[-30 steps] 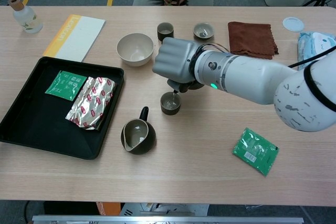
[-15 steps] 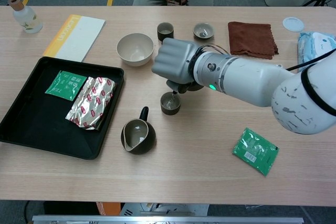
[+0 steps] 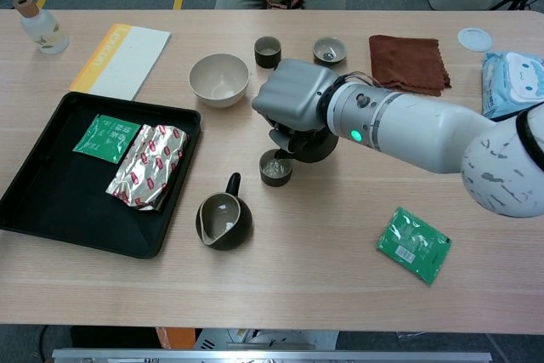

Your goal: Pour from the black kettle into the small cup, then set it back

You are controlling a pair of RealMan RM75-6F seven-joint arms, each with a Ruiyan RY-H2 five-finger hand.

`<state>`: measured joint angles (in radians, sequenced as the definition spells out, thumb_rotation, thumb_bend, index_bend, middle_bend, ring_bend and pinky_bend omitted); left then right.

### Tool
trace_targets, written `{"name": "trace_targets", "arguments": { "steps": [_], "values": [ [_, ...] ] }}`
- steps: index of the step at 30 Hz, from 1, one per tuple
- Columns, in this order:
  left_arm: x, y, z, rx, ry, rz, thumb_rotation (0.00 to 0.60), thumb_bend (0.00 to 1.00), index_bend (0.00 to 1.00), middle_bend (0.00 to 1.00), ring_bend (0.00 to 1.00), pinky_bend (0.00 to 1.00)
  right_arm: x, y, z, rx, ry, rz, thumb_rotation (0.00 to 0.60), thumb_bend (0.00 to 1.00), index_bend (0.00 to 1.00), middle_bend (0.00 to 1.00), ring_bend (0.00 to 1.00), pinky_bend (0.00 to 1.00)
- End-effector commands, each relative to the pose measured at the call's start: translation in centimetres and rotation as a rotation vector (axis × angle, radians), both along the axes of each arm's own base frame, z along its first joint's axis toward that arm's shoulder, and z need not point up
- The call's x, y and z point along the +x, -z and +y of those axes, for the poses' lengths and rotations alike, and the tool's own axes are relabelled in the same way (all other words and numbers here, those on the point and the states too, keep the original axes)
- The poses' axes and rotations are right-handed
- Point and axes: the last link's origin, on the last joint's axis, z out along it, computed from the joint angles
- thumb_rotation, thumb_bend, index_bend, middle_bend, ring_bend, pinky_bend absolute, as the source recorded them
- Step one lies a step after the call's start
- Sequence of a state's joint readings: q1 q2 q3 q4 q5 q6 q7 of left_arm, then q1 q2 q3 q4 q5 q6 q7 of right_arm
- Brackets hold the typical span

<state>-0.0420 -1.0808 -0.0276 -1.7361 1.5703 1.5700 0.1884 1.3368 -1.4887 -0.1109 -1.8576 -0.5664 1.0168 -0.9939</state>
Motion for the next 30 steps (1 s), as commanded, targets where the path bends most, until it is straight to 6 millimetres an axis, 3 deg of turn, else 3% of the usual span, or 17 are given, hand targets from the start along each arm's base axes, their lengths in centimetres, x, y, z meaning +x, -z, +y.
{"name": "trace_targets", "arguments": {
  "steps": [1, 6, 11, 30],
  "values": [
    [0.0, 0.0, 0.0, -0.001, -0.001, 0.001, 0.600, 0.43, 0.15, 0.24, 0.19, 0.17, -0.7, -1.9, -0.5, 0.014, 0.094, -0.083, 0.469, 0.56, 0.85, 0.80, 0.80, 0.24],
    [-0.1, 0.2, 0.2, -0.011, -0.005, 0.005, 0.600, 0.43, 0.15, 0.24, 0.19, 0.17, -2.5, -4.3, -0.9, 0.033, 0.208, -0.131, 0.468, 0.56, 0.85, 0.80, 0.80, 0.24],
    [0.0, 0.6, 0.3, -0.025, -0.007, 0.005, 0.600, 0.43, 0.15, 0.24, 0.19, 0.17, -4.5, -5.3, -0.7, 0.078, 0.318, -0.142, 0.469, 0.56, 0.85, 0.79, 0.79, 0.24],
    [-0.2, 1.1, 0.6, -0.044, -0.013, -0.005, 0.600, 0.43, 0.15, 0.24, 0.19, 0.17, -9.5, -5.0, -0.9, 0.098, 0.467, -0.148, 0.466, 0.56, 0.85, 0.75, 0.75, 0.24]
  ]
}}
